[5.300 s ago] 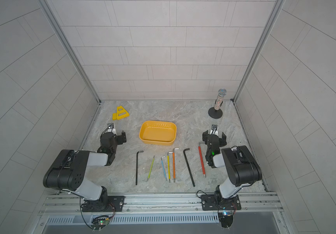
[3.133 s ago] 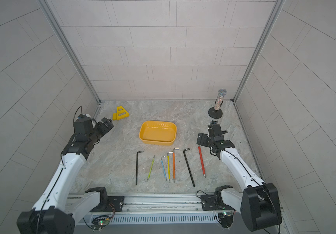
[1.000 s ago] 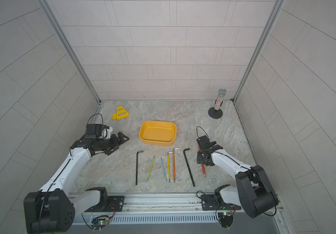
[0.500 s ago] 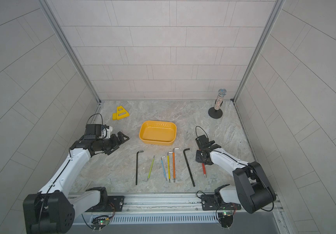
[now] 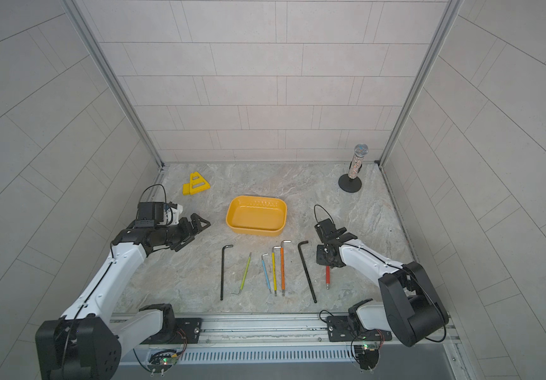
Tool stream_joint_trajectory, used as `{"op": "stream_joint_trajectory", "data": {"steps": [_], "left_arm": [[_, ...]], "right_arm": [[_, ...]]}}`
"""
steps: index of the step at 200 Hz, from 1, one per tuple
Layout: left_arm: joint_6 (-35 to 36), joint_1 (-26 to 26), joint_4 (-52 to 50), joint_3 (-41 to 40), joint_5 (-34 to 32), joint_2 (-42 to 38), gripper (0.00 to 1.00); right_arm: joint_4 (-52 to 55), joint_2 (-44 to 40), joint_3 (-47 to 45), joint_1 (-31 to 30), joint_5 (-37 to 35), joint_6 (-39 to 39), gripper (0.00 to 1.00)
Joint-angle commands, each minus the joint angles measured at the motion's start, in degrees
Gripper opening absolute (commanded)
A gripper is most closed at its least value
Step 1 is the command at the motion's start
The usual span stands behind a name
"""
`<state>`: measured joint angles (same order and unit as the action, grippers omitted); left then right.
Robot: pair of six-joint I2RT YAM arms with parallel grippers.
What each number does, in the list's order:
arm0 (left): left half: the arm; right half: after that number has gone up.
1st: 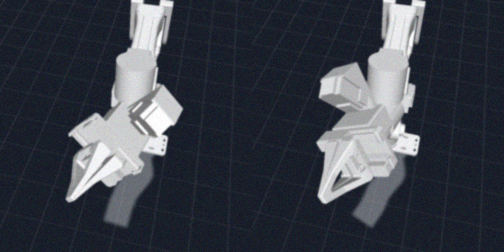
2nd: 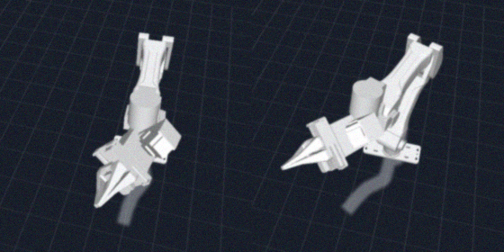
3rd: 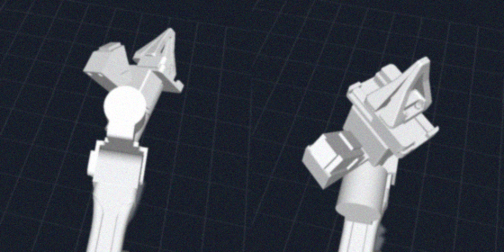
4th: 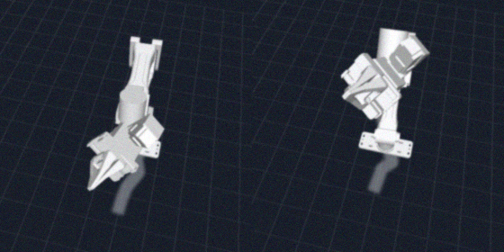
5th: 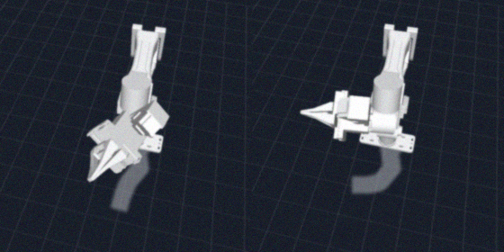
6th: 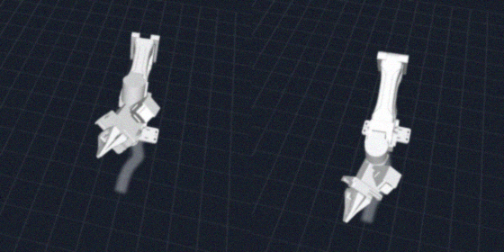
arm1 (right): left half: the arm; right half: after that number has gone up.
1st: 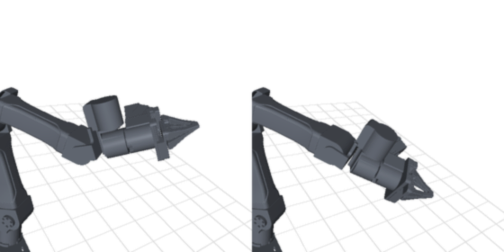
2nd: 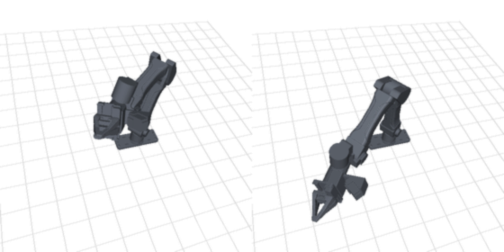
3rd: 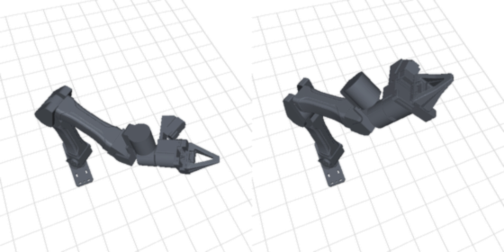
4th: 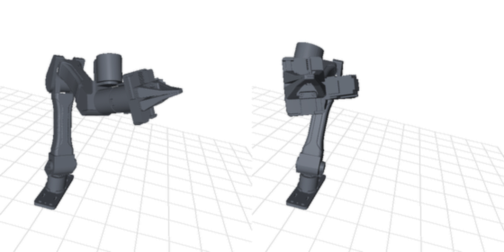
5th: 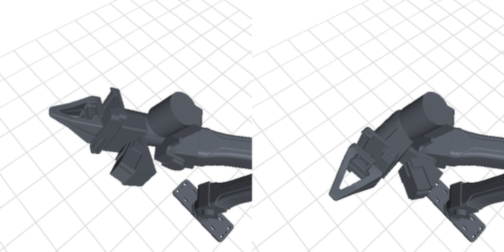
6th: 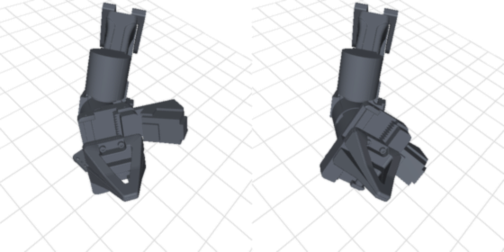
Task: Put the hex key on the desktop into the storage box
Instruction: Pick up the Allen key from the center of the board, then place the Allen key in the storage box.
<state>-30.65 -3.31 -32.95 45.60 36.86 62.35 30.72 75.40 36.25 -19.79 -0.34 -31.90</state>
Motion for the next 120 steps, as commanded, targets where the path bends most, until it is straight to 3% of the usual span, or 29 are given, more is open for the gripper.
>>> {"op": "stream_joint_trajectory", "data": {"steps": [1, 41, 120], "left_arm": [[-0.63, 0.33, -0.96, 1.3, 1.73, -1.73, 1.0], [0.95, 0.25, -2.53, 3.66, -2.66, -6.07, 1.0], [-1.77, 0.24, 3.9, 2.68, 1.92, -2.92, 1.0]], "right_arm": [[2.84, -2.43, 2.55, -0.2, -0.88, 1.55, 0.0], [4.59, -6.86, 4.45, -0.24, 1.32, 2.34, 0.0], [7.49, -12.13, 9.83, -0.25, 2.38, 8.66, 0.0]]}}
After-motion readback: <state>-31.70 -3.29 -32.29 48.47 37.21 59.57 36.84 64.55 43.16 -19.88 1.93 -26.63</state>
